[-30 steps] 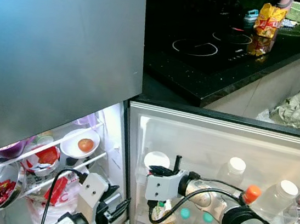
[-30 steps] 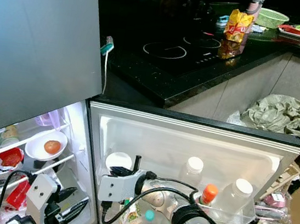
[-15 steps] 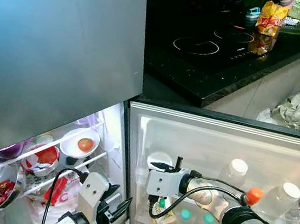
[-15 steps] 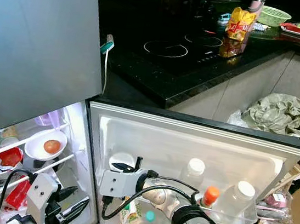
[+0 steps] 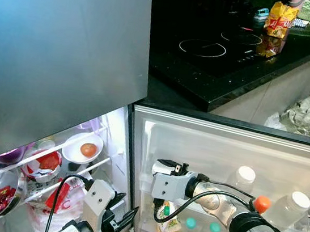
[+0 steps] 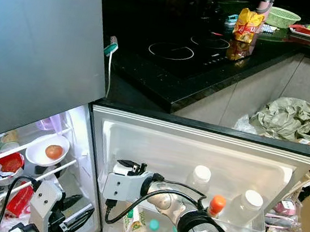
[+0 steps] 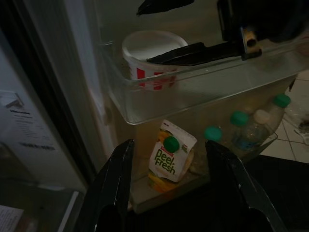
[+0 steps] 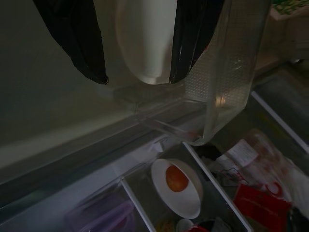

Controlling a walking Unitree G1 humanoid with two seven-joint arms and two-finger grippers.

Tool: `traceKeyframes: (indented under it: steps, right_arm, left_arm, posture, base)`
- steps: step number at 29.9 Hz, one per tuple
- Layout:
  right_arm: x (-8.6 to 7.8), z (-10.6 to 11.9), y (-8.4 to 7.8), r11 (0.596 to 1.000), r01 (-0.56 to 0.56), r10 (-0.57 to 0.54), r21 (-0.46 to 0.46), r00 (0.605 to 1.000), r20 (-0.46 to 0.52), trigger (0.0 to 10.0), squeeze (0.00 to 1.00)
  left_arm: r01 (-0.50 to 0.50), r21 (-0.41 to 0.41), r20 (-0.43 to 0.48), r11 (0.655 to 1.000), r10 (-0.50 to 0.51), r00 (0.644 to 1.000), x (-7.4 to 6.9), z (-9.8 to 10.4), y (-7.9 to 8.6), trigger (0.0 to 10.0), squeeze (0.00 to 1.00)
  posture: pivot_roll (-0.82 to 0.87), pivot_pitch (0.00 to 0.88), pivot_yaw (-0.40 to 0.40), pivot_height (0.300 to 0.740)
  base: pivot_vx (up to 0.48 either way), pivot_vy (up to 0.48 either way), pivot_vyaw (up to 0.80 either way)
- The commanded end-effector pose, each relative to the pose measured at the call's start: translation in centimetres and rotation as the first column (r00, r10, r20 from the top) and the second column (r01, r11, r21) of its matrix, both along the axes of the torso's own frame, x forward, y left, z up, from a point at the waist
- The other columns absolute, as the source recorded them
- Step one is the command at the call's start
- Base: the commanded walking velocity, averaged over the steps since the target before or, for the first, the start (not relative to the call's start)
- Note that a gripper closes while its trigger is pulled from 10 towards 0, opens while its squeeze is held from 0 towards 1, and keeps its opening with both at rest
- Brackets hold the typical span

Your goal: Restocking fridge

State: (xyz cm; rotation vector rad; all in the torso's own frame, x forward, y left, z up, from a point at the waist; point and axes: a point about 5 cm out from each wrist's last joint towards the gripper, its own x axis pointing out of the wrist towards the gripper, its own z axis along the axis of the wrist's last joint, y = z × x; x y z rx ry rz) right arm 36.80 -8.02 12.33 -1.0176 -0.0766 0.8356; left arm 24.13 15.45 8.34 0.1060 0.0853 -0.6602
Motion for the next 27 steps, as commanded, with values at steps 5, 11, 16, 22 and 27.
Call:
traceKeyframes:
  steps: [5, 11, 16, 22, 27]
  right_arm:
    - [-0.2, 0.6, -0.4, 0.891, 0.085, 0.125, 0.446, 0.899, -0.420, 10.0, 0.00]
    - [-1.2, 3.5, -0.8, 0.758, -0.025, 0.392, 0.652, 0.816, -0.425, 10.0, 0.00]
    - [-3.8, 5.1, -1.8, 0.673, -0.112, 0.560, 0.731, 0.723, -0.405, 10.0, 0.00]
    - [-7.7, 0.6, -4.2, 0.743, -0.053, 0.587, 0.668, 0.531, -0.611, 10.0, 0.00]
    - [-7.4, -8.9, -8.3, 0.758, 0.530, 0.059, 0.381, 0.525, -0.849, 10.0, 0.00]
  left_arm:
    - [-0.065, -0.004, -0.011, 0.998, 0.065, 0.998, 0.0, -0.3, 1.0, 10.0, 0.00]
    - [-0.096, -0.017, -0.011, 0.995, 0.096, 0.995, 0.3, -0.4, 1.4, 10.0, 0.00]
    - [-0.104, -0.024, -0.018, 0.994, 0.104, 0.994, 0.5, -0.7, 1.4, 10.0, 0.00]
    - [-0.191, 0.145, -0.198, 0.971, 0.218, 0.956, 0.6, -4.7, 2.0, 10.0, 0.00]
    - [-0.282, 0.322, -0.355, 0.904, 0.391, 0.849, 0.3, -8.9, 2.7, 10.0, 0.00]
  posture:
    - [-0.01, 0.130, 0.017, 0.740]
    - [-0.01, 0.129, 0.022, 0.740]
    - [-0.02, 0.125, 0.018, 0.740]
    - [-0.03, 0.107, 0.014, 0.740]
    - [-0.04, 0.106, 0.008, 0.740]
  base:
    - [0.000, 0.000, 0.00]
    - [0.000, 0.000, 0.00]
    - [0.000, 0.000, 0.00]
    - [0.000, 0.000, 0.00]
    - [0.000, 0.000, 0.00]
